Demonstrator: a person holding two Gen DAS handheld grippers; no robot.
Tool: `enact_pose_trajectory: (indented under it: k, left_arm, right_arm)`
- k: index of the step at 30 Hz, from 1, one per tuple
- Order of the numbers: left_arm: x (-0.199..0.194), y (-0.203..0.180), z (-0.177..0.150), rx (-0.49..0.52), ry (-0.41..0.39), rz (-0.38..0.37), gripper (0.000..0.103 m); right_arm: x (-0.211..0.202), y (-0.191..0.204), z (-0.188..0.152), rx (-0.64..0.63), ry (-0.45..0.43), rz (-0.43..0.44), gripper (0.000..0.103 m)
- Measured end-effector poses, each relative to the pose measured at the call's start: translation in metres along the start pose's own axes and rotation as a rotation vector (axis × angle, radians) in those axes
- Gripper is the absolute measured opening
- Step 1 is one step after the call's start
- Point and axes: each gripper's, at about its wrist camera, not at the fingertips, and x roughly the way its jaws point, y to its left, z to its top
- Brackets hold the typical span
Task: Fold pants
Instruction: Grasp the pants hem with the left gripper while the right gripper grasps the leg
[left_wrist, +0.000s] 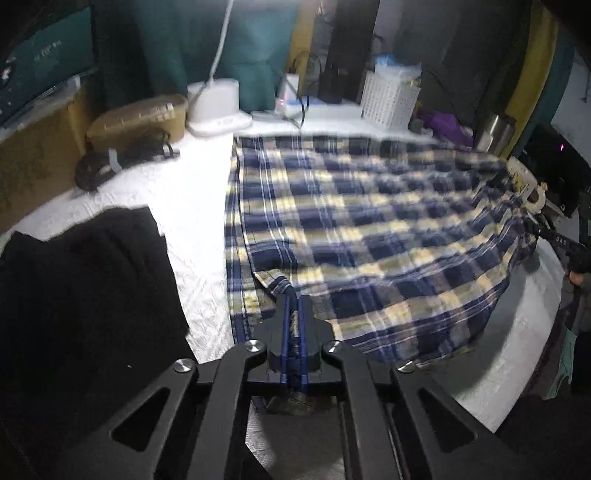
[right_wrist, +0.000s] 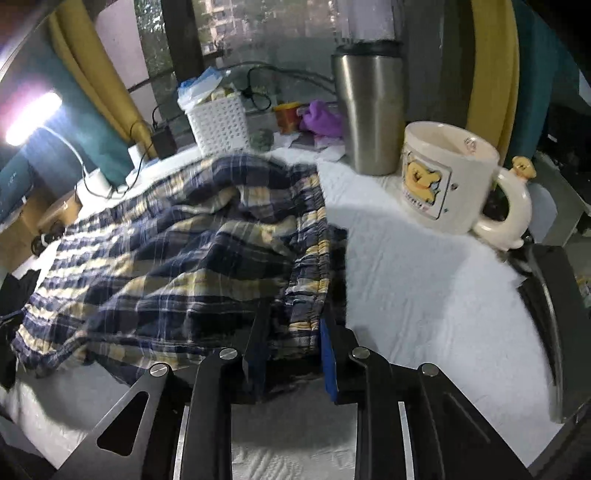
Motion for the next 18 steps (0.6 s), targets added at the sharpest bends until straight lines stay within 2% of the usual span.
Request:
enact_pose_trajectory:
  k: [1,2,6,11,13,16,18]
  left_arm:
    - [-0.007,0.001,0.003,-0.008,-0.024,0.003,0.001]
    - [-0.015,0.001,0.006,-0.017,-0.048,0.004,0.001]
    - [-0.036,0.003,0.017,-0.026,-0.114,0.009,0.001]
    - [-0.02,0.005,0.006,-0.029,-0.042,0.05,0.001]
    - [-0.011,0.009,-0.007,-0.022,0.0,0.119,0.001]
    - [-0.007,0.019,-0.02,-0.062,0.042,0.132,0.0]
    - [-0.012,0.023,-0.022,-0.069,0.039,0.148,0.0]
  right_arm:
    - [-0.003,0.0,0.002,-0.012,-0.009,-0.012,0.022]
    - [-0.005,0.001,0.003,-0.03,-0.016,-0.026,0.017]
    - [-0.011,0.001,0.006,-0.065,-0.026,-0.033,0.013]
    - [-0.018,0.001,-0.001,-0.111,-0.007,-0.072,0.011]
    - [-0.015,-0.002,-0.008,-0.139,0.028,-0.103,0.011]
    - [-0.017,-0.008,-0.017,-0.111,0.017,-0.08,0.011]
    - [-0.019,-0.01,-0.017,-0.097,0.017,-0.081,0.012]
